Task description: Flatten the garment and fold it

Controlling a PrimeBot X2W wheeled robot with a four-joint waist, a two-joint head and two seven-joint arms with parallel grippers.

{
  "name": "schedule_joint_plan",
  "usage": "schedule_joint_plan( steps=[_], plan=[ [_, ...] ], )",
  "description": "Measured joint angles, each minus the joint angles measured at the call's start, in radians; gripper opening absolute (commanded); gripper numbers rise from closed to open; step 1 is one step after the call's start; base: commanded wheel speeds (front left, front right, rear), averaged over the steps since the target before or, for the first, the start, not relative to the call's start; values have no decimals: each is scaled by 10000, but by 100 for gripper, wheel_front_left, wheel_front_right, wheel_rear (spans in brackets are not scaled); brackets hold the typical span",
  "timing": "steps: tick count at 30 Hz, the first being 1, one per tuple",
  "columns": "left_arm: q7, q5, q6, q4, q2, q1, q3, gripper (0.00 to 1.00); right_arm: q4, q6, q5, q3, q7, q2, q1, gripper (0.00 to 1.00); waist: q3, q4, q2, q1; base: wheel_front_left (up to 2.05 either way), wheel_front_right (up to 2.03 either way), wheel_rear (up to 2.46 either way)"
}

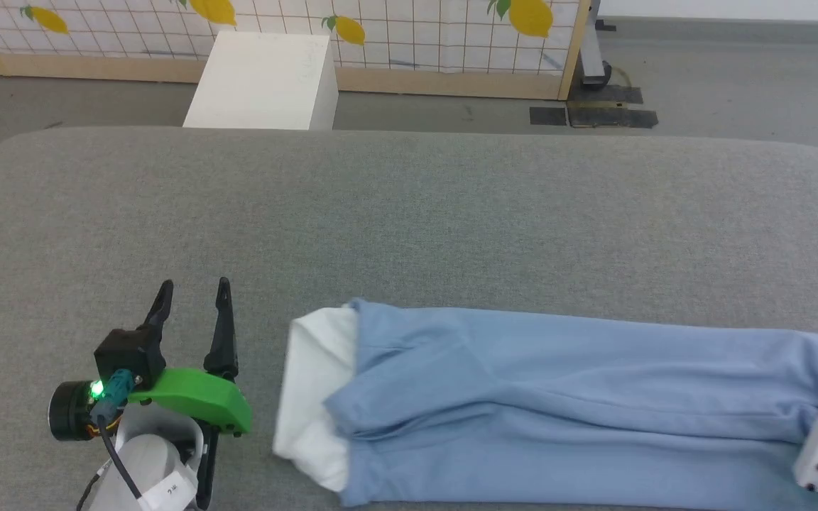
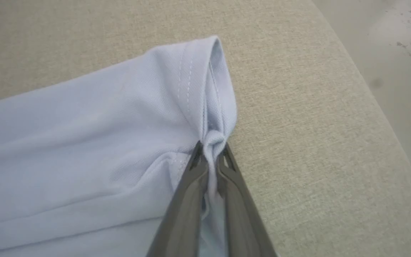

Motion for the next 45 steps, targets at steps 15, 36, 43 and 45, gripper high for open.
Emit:
schedule_joint_plan(
  steps=[15, 36, 43, 45],
  plan=[
    [0, 107, -102, 23, -105, 0, 100, 100, -2754, -4, -65, 1402, 1536, -44, 803, 0, 130, 88, 0, 0, 0, 0, 0],
    [-2, 217, -368, 127, -351, -330, -50, 100, -4598, -6, 1352, 10627, 3099, -314, -1362, 0, 561, 620, 0, 0, 0, 0, 0],
    [-2, 293, -456, 128, -516, -664, -35, 100, -1854, -6, 1854, 12034, 2121, -107, -2870, 0, 1062, 979, 0, 0, 0, 0, 0],
    [-2, 418, -456, 127, -541, -673, -15, 100, -1233, -6, 2454, 12376, 1937, -96, -3141, 0, 1206, 1073, 0, 0, 0, 0, 0]
  ],
)
